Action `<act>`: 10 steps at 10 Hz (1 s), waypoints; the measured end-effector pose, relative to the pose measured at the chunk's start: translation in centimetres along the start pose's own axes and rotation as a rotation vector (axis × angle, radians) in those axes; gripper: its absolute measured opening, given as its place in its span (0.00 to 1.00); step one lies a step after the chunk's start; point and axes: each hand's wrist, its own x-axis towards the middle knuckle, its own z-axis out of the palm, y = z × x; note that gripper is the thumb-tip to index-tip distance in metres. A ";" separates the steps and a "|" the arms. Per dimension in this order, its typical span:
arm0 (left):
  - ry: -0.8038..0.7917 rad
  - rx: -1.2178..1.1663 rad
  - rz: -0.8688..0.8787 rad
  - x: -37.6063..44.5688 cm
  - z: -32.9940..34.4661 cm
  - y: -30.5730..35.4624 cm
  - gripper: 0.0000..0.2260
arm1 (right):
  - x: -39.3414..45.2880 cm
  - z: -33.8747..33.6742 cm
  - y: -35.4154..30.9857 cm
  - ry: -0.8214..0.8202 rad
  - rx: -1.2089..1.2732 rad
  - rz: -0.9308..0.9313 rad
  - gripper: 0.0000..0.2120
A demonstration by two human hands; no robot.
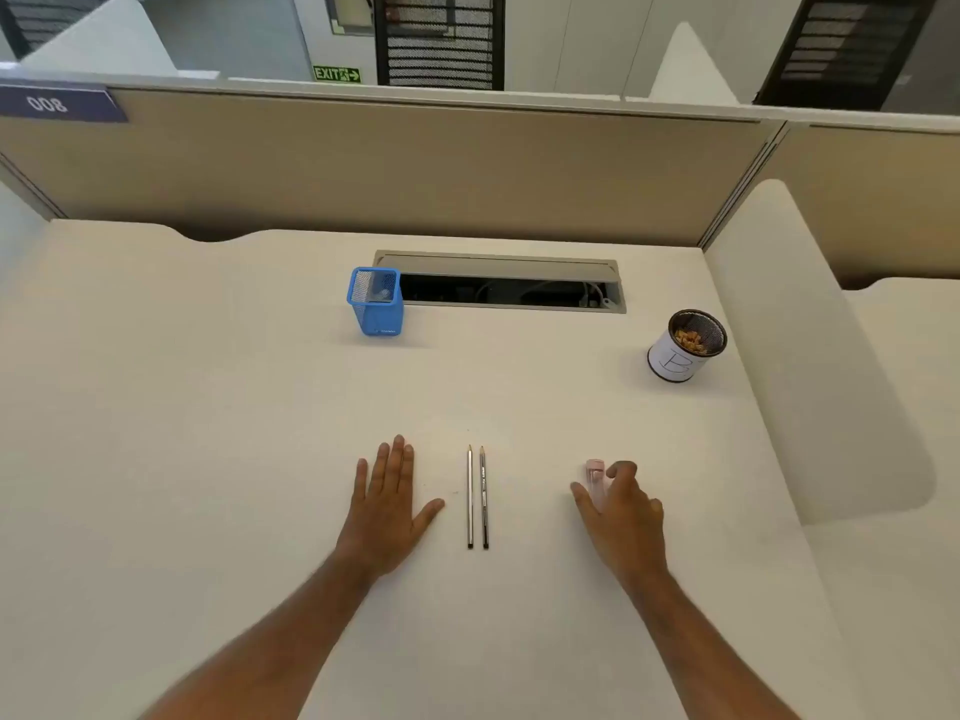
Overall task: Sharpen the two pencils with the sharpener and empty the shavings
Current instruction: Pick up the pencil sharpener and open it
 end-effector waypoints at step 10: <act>0.279 -0.885 -0.093 -3.0 -5.1 3.5 0.17 | -1.4 -1.3 -3.9 -0.193 -0.134 -0.228 0.16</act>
